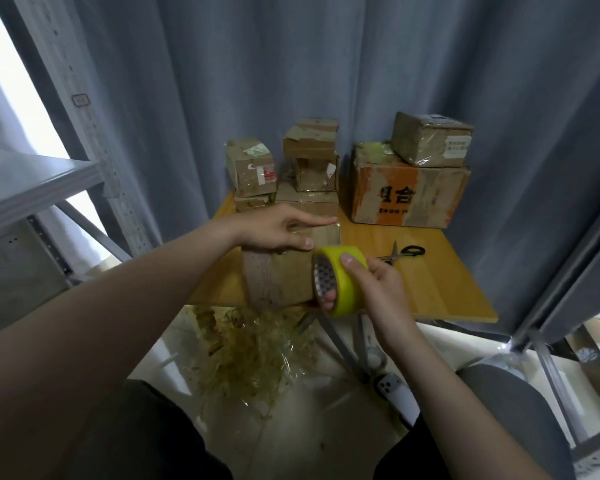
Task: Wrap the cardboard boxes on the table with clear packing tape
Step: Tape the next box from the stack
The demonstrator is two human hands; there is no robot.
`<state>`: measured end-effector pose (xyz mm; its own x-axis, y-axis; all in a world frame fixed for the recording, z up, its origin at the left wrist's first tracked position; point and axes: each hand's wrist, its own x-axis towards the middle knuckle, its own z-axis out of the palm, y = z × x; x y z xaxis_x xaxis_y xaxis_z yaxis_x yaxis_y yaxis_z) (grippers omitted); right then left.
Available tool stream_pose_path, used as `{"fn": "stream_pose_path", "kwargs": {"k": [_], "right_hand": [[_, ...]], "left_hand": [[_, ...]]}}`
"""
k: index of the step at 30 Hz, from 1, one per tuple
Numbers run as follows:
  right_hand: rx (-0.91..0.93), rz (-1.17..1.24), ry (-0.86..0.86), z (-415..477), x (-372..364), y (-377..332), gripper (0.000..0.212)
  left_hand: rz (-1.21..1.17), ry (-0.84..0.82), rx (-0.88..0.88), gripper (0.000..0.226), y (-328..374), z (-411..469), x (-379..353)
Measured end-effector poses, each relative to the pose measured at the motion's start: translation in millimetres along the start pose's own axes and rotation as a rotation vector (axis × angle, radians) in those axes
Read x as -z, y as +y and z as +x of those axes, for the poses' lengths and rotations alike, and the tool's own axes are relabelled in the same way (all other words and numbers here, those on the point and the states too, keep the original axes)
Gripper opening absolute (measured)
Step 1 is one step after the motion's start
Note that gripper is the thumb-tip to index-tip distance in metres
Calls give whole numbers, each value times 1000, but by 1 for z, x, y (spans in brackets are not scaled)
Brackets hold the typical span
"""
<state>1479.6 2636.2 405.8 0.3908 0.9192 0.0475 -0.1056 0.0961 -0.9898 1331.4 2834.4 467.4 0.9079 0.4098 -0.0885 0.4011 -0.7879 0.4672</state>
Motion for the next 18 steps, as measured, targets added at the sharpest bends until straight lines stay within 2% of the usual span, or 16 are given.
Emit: {"fn": "stream_pose_path", "kwargs": {"k": [2, 4, 6, 8, 10, 12, 14, 16, 18], "right_hand": [[119, 43, -26, -5, 4, -11, 18], [195, -3, -61, -3, 4, -14, 14], [250, -120, -49, 8, -1, -13, 11], [243, -182, -9, 26, -6, -8, 7], [224, -236, -37, 44, -12, -4, 6], [232, -282, -43, 61, -16, 1, 7], [243, -264, -15, 71, -18, 5, 10], [251, -260, 1, 75, -18, 10, 11], [249, -280, 1, 76, -17, 14, 12]], "left_hand": [[-158, -47, 28, 55, -2, -1, 1], [-226, -24, 75, 51, -12, -2, -4], [-186, 47, 173, 40, -18, 1, -7], [-14, 183, 300, 36, -23, 9, -8], [131, 244, 382, 53, -22, 15, -11], [72, 75, 381, 85, -14, 17, -17], [21, -69, 348, 90, -3, 16, -29], [134, -4, 350, 109, 0, 15, -44], [241, 66, 392, 116, -1, 14, -53]]}}
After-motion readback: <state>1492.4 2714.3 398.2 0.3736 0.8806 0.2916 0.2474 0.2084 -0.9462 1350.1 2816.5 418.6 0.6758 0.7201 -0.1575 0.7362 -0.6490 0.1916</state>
